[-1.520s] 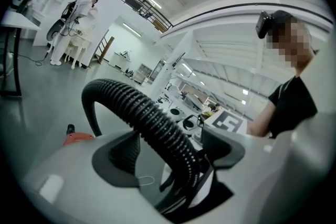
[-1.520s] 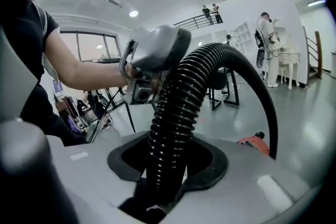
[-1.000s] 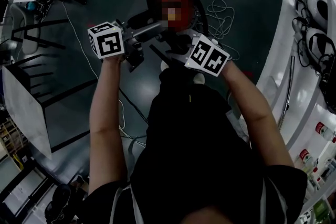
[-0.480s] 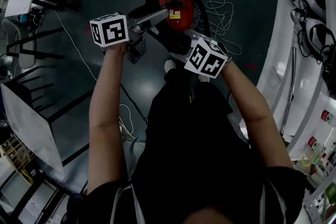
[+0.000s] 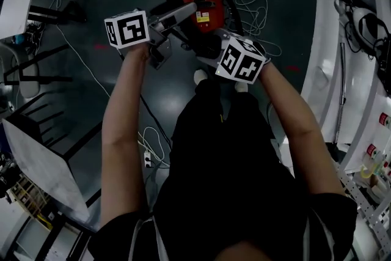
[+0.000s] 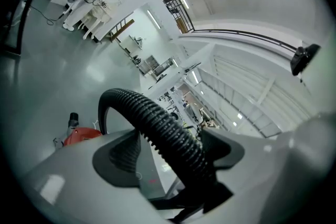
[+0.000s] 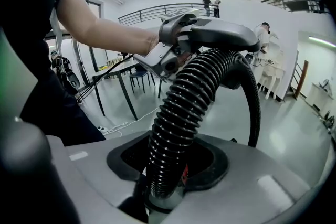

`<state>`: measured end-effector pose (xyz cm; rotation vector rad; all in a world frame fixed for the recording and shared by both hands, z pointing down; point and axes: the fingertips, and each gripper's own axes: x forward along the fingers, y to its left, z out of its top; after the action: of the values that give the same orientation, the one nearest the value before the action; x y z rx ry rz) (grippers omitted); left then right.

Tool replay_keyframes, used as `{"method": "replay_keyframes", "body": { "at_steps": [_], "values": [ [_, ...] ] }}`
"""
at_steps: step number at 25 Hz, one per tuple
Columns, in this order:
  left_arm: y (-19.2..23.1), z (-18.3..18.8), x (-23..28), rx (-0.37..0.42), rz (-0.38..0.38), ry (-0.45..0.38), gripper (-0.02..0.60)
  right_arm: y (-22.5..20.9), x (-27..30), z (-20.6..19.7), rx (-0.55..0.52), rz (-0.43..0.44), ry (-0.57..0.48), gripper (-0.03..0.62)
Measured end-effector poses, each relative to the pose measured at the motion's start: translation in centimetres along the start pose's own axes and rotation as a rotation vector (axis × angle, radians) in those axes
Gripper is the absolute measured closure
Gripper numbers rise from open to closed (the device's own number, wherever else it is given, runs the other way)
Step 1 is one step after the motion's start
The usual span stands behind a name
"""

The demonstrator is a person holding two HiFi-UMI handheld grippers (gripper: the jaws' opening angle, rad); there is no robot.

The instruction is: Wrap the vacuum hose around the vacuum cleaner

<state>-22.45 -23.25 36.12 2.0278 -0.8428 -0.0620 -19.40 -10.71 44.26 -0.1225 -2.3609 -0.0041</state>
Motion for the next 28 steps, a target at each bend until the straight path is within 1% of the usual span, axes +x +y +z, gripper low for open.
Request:
{"method": "replay_keyframes", "body": {
  "at_steps": [2,4,6,9,11,16,18,20,24,28],
  "values": [
    [0.6,-0.1,-0.1,-0.017,-0.011,0.011,0.238,-0.1,0.6,0.0,0.013,0.006,0.007,0.418],
    [1.3,-0.2,-0.3,-0.042,-0.018,0.022,0.25,-0.2,1.3,0.0,0.021,0.01,0.019,0.414],
    [1.9,0.0,-0.7,-0.07,-0.02,0.012,0.273,-0.5,2.0,0.2,0.03,0.009,0.024,0.41],
    [2.5,0.2,-1.0,-0.085,-0.013,-0.004,0.295,-0.8,2.8,0.3,0.049,-0.007,0.032,0.401],
    [2.8,0.2,-1.1,-0.091,-0.007,0.002,0.315,-1.0,3.4,0.2,0.069,-0.03,0.044,0.396],
    [4.0,0.3,-1.3,-0.089,0.01,-0.009,0.322,-1.6,4.6,0.2,0.132,-0.1,0.072,0.384],
    [4.6,0.2,-1.2,-0.088,0.024,-0.007,0.325,-1.9,4.7,0.4,0.099,-0.148,0.09,0.336],
    [5.1,-0.1,-1.1,-0.092,0.036,-0.002,0.325,-1.9,4.9,0.3,0.069,-0.171,0.114,0.321],
    [5.8,-0.5,-0.9,-0.081,0.071,-0.006,0.327,-1.8,4.8,-0.2,0.099,-0.163,0.082,0.322],
    [6.8,-0.4,-1.0,-0.104,0.117,-0.04,0.33,-2.3,4.2,-1.0,0.171,-0.147,0.021,0.324]
  ]
}}
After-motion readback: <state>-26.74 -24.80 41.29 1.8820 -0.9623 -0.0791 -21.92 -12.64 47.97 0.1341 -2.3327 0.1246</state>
